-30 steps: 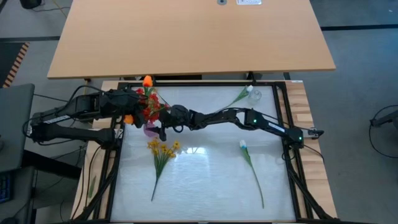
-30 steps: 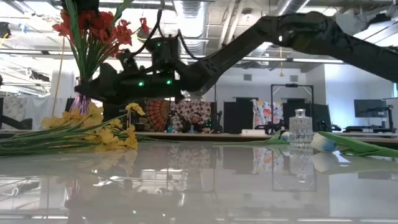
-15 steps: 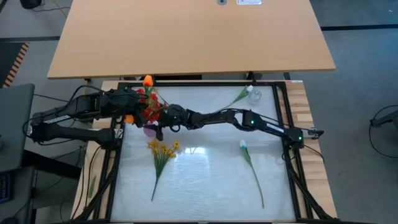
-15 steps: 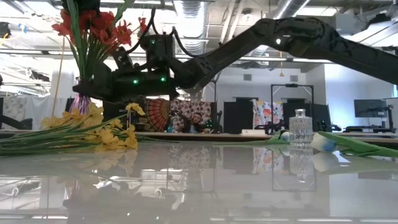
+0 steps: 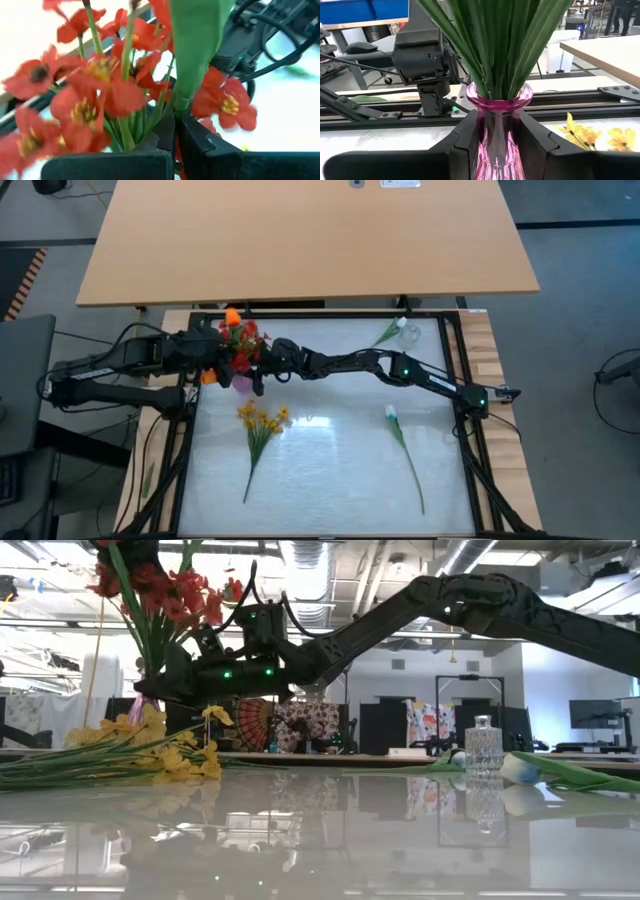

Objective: Sort flowers into vase by color
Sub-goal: Put the orange tulip into the purple vase

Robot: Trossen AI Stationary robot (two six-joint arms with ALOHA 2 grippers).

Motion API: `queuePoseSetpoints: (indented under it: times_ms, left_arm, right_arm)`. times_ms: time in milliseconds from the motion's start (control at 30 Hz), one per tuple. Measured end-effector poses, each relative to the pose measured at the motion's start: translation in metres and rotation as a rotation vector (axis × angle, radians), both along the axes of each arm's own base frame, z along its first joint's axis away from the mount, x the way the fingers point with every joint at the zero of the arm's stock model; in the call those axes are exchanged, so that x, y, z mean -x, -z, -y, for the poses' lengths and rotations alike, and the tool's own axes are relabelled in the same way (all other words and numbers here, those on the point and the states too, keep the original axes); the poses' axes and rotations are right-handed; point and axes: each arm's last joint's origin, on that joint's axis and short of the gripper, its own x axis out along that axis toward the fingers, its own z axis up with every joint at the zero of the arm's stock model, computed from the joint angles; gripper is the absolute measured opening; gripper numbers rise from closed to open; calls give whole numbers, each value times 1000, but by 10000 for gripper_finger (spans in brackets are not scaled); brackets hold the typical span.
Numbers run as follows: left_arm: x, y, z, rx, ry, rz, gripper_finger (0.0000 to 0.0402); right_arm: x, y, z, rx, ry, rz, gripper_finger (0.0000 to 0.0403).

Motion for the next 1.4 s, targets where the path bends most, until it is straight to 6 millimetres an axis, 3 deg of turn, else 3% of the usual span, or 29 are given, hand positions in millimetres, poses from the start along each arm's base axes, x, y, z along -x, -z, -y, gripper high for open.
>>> queuePoseSetpoints:
  times_ms: [300, 600, 1033, 1200, 1400]
  left_arm:
    - [8, 25, 1, 6, -41, 13, 0]
    - [9, 33, -2, -3, -111, -73, 0]
    - [5, 37, -1, 71, -42, -106, 5]
    - [8, 25, 0, 82, 3, -101, 56]
    - [18, -11, 1, 36, -2, -43, 122]
  right_arm:
    - [0, 0, 0, 2, 8, 0, 130]
    - [-1, 0, -5, 0, -9, 0, 131]
    - [0, -1, -2, 2, -15, 10, 132]
    - [0, -1, -2, -1, -15, 10, 132]
    - [0, -1, 1, -7, 2, 12, 133]
